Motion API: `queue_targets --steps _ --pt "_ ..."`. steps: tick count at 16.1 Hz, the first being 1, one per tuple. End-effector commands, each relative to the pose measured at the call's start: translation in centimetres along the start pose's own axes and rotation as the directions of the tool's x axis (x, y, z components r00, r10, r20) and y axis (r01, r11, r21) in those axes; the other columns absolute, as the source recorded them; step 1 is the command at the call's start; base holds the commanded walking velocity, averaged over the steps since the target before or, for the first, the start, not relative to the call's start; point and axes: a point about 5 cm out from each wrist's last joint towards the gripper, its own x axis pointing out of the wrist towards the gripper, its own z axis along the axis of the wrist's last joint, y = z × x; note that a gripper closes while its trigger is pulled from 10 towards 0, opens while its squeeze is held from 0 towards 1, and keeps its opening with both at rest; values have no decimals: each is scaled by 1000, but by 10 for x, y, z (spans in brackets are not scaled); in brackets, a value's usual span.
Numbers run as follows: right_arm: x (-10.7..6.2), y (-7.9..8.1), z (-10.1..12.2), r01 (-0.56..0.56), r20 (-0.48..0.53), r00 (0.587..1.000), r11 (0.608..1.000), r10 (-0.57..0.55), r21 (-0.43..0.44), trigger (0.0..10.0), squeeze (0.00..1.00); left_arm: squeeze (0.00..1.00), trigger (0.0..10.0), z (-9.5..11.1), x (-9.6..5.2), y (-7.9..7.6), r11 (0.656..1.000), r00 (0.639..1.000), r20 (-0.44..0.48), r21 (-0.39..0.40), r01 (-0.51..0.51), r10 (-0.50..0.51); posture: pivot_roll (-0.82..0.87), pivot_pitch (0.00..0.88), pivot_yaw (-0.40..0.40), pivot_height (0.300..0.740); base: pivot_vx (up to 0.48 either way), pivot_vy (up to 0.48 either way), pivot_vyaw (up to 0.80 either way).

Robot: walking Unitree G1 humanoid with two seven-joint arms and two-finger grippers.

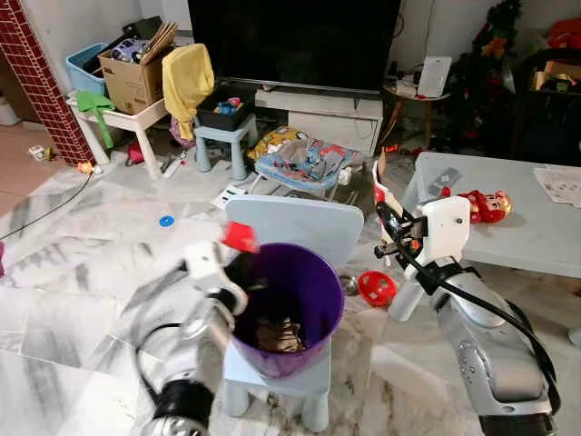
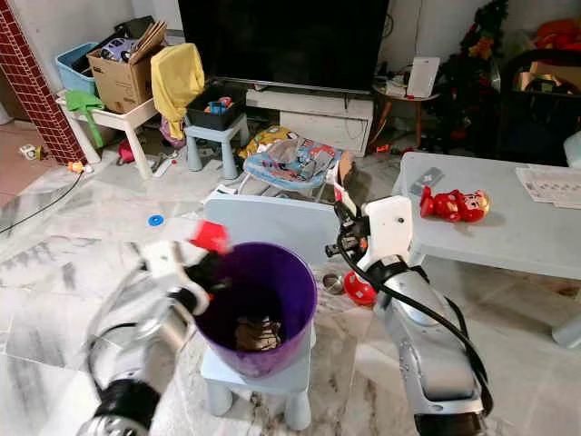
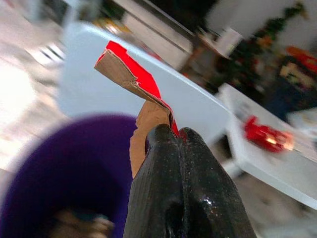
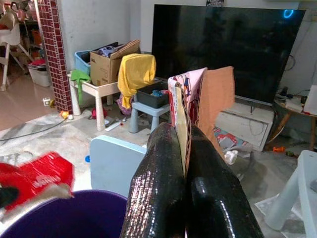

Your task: Picking trash to rubbish bin

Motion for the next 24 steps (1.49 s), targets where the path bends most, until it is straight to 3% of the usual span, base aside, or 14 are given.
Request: queue_targets --steps 1,2,4,9,11,13,14,16,17,19,20,23,24 --pt "-3 -4 4 17 5 1000 1000 -17 -10 0 0 455 10000 -1 4 -5 999 999 -15 -28 39 -39 -135 29 -39 740 0 0 0" --pt "-3 -4 5 16 5 1000 1000 -16 -11 0 0 1000 10000 -3 5 -6 999 999 -25 -27 45 -45 -138 28 -39 740 0 0 0" --pt "-2 -4 6 17 5 1000 1000 -17 -15 0 0 1000 10000 -6 8 -11 996 997 -38 -55 72 -74 -146 26 -38 740 0 0 0" --pt "-3 -4 6 18 1 1000 1000 -18 -17 0 0 1000 10000 -9 11 -6 994 997 -48 -90 56 -60 -145 20 -37 740 0 0 0" --pt "-1 -3 7 14 3 1000 1000 -14 -16 0 0 1000 10000 -9 10 -2 996 998 -44 -76 42 -46 -138 16 -38 740 0 0 0" --pt "0 -2 5 12 2 1000 1000 -12 -12 0 0 1000 10000 -2 8 -1 999 999 -2 -6 45 -45 -114 12 -36 740 0 0 0" --pt "3 0 3 7 2 1000 1000 -7 -3 0 0 1000 10000 7 2 2 997 998 52 71 38 -41 -96 10 -34 740 0 0 0" --pt "7 3 2 2 6 1000 1000 -2 10 0 0 1000 10000 13 -8 8 991 995 100 133 12 -25 -76 11 -31 740 0 0 0" --pt "10 5 0 -1 10 1000 1000 1 19 0 0 1000 10000 19 -17 12 980 990 140 201 -1 -28 -34 14 -30 740 0 0 0" --pt "15 9 -5 -8 6 1000 999 8 39 0 0 1000 10000 31 -39 20 948 978 209 313 -47 -21 6 15 -30 740 0 0 0" --pt "20 12 -9 -15 6 1000 998 14 57 0 0 1000 10000 41 -54 24 917 968 249 390 -87 -14 33 15 -31 740 0 0 0" --pt "34 20 -24 -44 -34 998 997 46 65 0 0 1000 10000 52 -77 30 886 959 284 443 -135 4 86 10 -31 740 0 0 0" --pt "45 27 -41 -65 -103 992 995 72 75 0 0 1000 10000 53 -91 30 872 959 284 467 -147 10 94 7 -28 740 0 0 0"
